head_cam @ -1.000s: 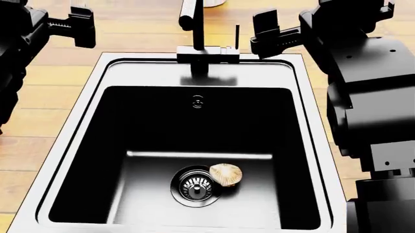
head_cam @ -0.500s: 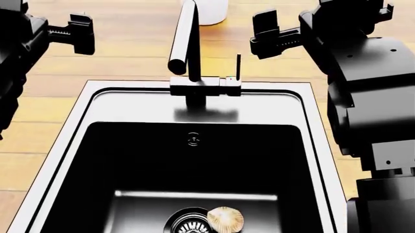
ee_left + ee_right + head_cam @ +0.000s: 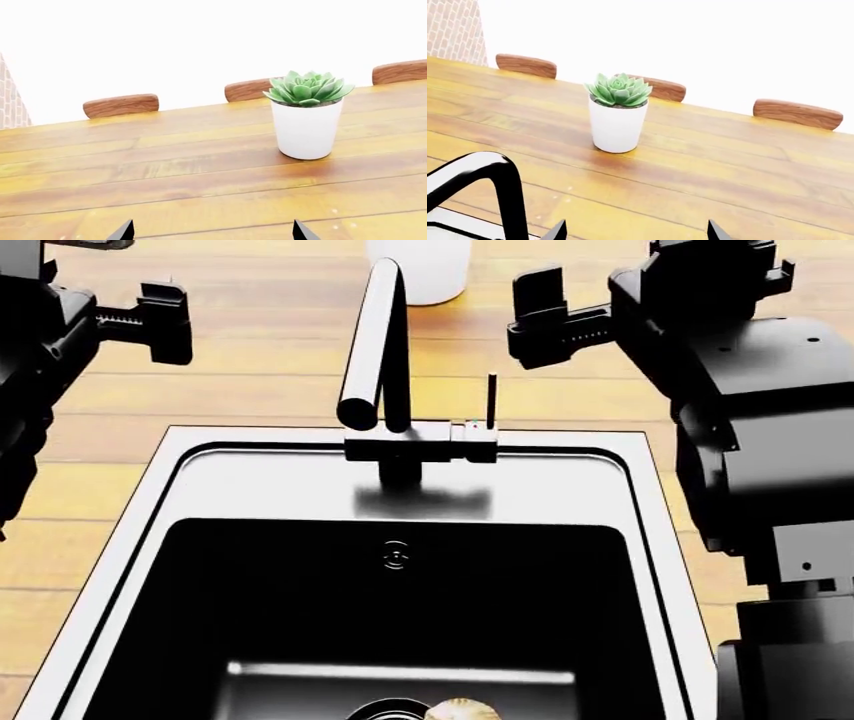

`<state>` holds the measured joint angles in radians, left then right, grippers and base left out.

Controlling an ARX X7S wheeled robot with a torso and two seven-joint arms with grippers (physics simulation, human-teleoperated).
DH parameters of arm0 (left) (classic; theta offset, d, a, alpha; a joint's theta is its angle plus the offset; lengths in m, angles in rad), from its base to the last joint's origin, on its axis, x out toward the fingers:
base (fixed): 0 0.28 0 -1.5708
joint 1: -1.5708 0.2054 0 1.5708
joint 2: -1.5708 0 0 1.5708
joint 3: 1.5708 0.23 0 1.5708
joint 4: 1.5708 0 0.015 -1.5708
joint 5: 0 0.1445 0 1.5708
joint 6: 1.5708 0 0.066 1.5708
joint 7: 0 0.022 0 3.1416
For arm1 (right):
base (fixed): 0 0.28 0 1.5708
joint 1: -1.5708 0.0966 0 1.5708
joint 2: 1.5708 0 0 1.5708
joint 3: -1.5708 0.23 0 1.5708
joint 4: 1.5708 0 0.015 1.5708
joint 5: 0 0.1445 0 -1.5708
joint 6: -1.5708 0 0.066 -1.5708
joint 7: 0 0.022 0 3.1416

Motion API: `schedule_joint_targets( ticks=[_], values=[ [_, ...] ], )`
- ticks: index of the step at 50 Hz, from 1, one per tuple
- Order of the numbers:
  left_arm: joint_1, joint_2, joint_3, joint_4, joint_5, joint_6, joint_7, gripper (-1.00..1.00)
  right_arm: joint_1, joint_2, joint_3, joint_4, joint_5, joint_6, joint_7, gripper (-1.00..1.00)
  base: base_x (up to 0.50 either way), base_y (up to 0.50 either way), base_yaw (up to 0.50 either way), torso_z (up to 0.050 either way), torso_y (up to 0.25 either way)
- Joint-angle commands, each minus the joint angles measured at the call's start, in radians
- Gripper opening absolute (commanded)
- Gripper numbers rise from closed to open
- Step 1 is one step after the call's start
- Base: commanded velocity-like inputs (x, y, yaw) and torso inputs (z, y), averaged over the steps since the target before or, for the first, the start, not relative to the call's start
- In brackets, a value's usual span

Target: Turn on the sink faucet.

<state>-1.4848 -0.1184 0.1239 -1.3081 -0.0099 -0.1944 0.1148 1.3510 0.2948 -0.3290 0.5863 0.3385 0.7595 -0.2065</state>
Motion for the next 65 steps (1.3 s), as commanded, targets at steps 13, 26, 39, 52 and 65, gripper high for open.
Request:
schedule_joint_targets(
  ticks=[13,26,39,52,65],
  values=[
    [0.043,-0.007,-0.009,0.000,0.003,0.029,0.005,1.00,0.054,-0.274,0.206,0.722,-0.356,-0.507,-0.150,1.00,0.00,0.00,0.00,0.000,0.000],
    [0.050,-0.020,-0.013,0.000,0.002,0.036,0.010,1.00,0.031,-0.275,0.215,0.722,-0.324,-0.500,-0.128,1.00,0.00,0.00,0.00,0.000,0.000],
    [0.066,-0.009,-0.011,0.000,0.006,0.052,0.011,1.00,0.012,-0.269,0.249,0.722,-0.318,-0.501,-0.095,1.00,0.00,0.00,0.00,0.000,0.000],
    [0.069,-0.016,-0.013,0.000,0.003,0.093,0.021,1.00,0.032,-0.274,0.297,0.722,-0.319,-0.492,-0.083,1.00,0.00,0.00,0.00,0.000,0.000],
    [0.070,-0.015,-0.022,0.000,-0.001,0.123,0.011,1.00,0.047,-0.277,0.323,0.722,-0.324,-0.484,-0.074,1.00,0.00,0.00,0.00,0.001,-0.028]
  ],
)
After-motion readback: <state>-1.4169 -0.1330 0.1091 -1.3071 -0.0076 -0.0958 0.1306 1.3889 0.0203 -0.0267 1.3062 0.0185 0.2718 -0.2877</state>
